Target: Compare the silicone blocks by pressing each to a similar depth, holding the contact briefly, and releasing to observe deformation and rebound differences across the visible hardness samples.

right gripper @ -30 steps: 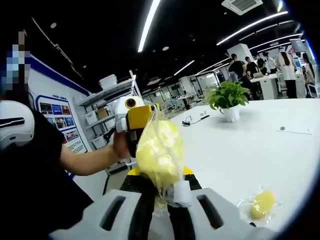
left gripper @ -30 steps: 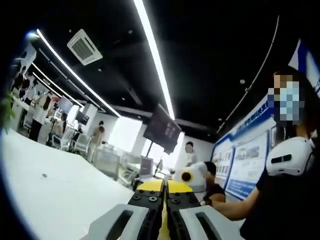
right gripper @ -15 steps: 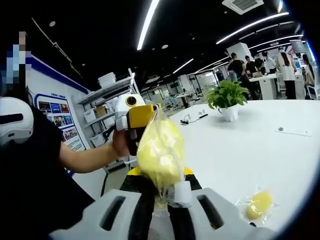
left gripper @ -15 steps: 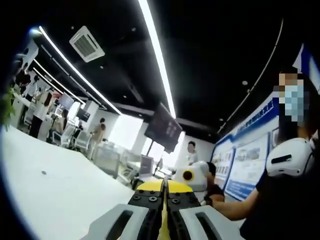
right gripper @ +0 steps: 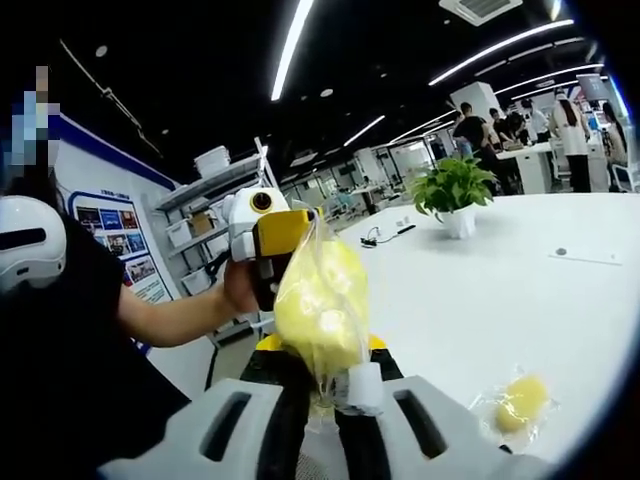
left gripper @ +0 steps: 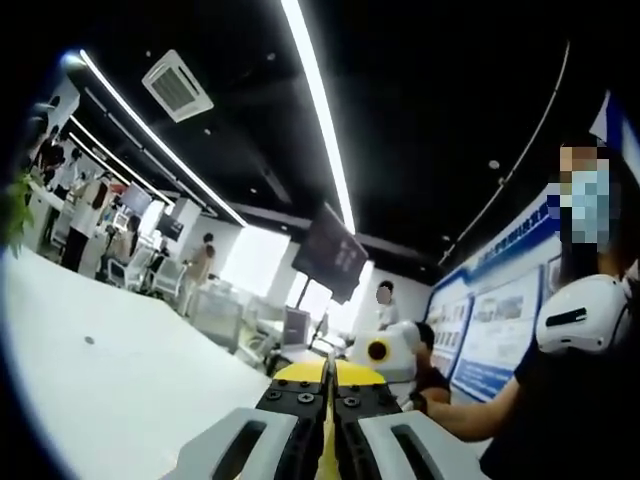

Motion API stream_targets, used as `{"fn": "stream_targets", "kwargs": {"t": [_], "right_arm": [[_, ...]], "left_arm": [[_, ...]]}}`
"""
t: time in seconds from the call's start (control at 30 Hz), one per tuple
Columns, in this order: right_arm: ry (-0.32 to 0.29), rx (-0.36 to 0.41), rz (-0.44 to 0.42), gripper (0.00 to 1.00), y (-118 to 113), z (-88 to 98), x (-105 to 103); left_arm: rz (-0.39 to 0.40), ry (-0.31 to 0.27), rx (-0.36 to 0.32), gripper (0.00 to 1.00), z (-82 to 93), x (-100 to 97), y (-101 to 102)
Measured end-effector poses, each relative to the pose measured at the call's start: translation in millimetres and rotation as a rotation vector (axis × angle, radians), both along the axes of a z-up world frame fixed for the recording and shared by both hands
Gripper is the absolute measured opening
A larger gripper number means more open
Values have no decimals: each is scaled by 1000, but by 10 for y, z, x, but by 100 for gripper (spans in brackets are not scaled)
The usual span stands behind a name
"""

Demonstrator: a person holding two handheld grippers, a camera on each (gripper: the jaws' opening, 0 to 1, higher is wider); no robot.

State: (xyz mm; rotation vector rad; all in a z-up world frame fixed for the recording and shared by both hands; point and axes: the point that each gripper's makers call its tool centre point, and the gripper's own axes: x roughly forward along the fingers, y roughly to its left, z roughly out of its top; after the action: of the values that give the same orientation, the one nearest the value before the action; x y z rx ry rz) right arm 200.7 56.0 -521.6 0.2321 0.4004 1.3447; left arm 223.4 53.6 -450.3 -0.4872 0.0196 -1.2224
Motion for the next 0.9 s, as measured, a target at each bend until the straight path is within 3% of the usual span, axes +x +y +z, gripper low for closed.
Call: {"fn": "stream_targets", "kwargs": {"t": [0.23, 0.9], "right_arm": [[14, 2, 0, 4, -2, -48, -60], [38, 27, -33, 4, -122, -128, -112]], "left_arm": [[-13, 29, -20, 0, -67, -45, -2], [-27, 30, 13, 0, -124, -120, -124]]}}
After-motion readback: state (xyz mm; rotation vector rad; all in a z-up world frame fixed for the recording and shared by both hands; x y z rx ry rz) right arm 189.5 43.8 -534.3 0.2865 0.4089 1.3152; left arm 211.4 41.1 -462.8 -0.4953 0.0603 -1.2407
